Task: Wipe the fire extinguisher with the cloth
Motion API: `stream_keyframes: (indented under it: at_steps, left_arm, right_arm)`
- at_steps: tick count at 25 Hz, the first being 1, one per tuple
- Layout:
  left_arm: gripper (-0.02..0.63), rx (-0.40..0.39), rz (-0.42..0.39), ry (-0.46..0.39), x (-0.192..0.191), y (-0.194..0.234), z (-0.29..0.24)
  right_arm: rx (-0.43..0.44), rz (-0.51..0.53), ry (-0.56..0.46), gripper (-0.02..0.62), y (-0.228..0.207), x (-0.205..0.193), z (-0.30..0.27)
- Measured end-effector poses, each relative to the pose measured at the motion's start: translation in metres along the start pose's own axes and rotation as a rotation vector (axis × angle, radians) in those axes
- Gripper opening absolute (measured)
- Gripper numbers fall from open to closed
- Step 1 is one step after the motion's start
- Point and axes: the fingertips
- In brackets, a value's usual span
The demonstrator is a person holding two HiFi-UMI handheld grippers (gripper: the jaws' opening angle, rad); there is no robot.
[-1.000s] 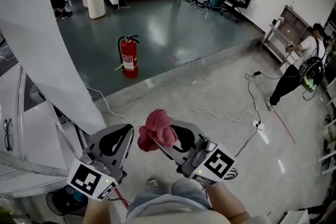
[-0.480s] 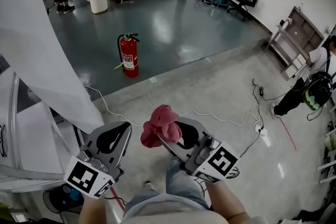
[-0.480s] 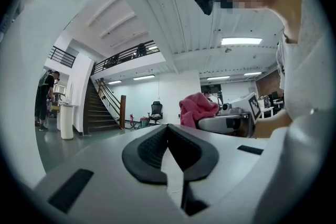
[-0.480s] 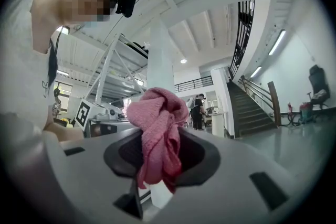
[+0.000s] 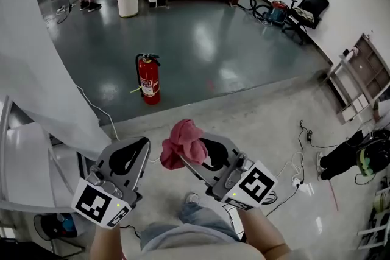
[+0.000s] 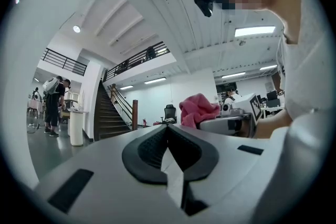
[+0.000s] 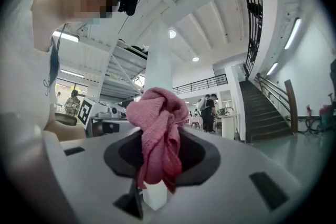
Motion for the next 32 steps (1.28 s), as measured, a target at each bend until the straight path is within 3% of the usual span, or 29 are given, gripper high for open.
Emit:
stream_keyframes:
  at_steps: [6,13,23,32]
  left_arm:
    - [0.009,0.068,0.005,-0.013,-0.006,0.002,-0.060]
    - [0.009,0.093,-0.005,0.041,-0.023,0.012,-0.081]
    - [0.009,0.030,-0.008,0.059,-0.033,0.156,-0.129]
    - [0.008,-0.119,-0.016,0.151,-0.057,0.300,-0.143]
  right_arm:
    - [0.042,-0.026,0.007,0.137,-0.069,-0.012,0.013]
    - [0.081,-0.070,0.004,0.137,-0.092,-0.031,0.003]
    - [0.030,-0.102,0.024,0.137,-0.165,-0.050,-0.121]
    - [-0.082,-0.133,0.032,0.137,-0.219,-0.073,-0.272]
Point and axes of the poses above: the fingertips, and each gripper's own axes: z backward along the fingers, y to its left, x out of its top, and after that the axes turned 1 degree about y, right-handed
